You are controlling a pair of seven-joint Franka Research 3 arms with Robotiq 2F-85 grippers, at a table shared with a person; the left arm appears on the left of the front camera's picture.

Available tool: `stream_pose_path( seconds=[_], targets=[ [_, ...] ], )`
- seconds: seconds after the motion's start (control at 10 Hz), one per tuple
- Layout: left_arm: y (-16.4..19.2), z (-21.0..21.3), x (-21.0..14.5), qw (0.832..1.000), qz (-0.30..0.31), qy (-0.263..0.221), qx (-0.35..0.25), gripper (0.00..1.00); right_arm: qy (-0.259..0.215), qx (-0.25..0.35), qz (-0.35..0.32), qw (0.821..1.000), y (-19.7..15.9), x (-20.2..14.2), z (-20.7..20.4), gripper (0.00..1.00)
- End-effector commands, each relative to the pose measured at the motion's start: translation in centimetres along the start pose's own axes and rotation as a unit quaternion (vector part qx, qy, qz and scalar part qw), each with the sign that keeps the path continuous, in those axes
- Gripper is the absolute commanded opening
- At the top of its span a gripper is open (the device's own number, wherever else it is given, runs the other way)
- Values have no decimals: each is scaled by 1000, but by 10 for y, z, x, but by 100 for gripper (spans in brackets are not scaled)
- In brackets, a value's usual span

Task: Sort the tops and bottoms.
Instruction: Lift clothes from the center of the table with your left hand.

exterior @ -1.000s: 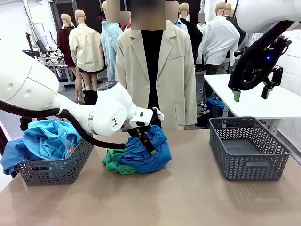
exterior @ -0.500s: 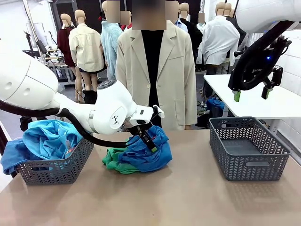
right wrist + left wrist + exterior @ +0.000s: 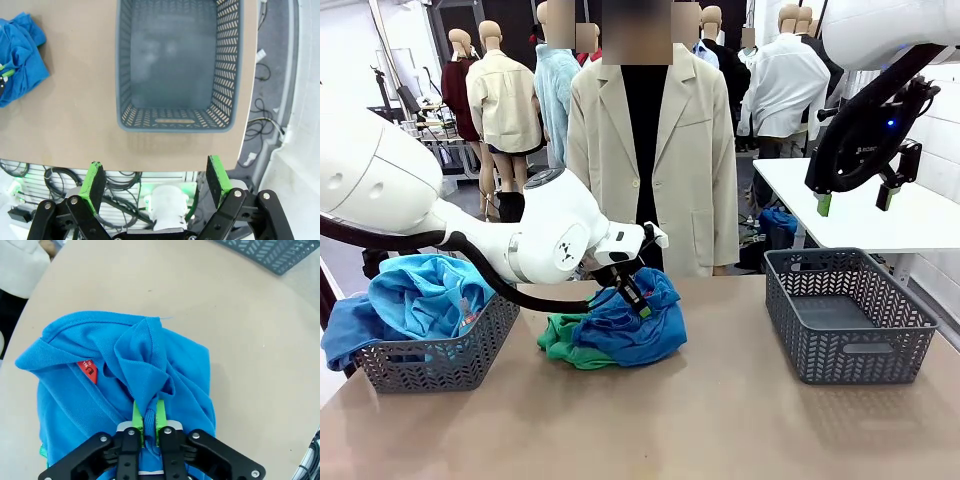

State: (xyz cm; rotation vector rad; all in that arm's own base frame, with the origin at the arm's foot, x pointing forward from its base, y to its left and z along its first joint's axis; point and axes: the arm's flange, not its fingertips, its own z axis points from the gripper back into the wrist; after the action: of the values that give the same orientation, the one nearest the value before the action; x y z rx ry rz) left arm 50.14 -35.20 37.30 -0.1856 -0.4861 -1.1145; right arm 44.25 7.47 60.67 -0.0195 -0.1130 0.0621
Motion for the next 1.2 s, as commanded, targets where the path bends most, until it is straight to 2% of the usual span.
stream_pose_path(
  seconds=[0.0, 0.2, 0.5, 0.7, 0.8, 1.1],
  targets=[
    [8, 26, -5, 1000, -6, -13, -16, 0, 3, 16, 6, 1000, -2, 0, 0, 100],
    [15, 59, 6, 999, -12, -32, -8, 0, 3, 16, 6, 1000, -2, 0, 0, 100],
    [28, 142, 40, 994, -55, -88, 16, 0, 3, 16, 6, 1000, -2, 0, 0, 100],
    [33, 210, 72, 987, -87, -92, 97, 0, 3, 16, 6, 1000, -2, 0, 0, 100],
    [35, 244, 91, 985, -83, -80, 128, 0, 3, 16, 6, 1000, -2, 0, 0, 100],
    [11, 345, 154, 976, -96, -109, 165, 0, 3, 16, 6, 1000, -2, 0, 0, 100]
  ],
)
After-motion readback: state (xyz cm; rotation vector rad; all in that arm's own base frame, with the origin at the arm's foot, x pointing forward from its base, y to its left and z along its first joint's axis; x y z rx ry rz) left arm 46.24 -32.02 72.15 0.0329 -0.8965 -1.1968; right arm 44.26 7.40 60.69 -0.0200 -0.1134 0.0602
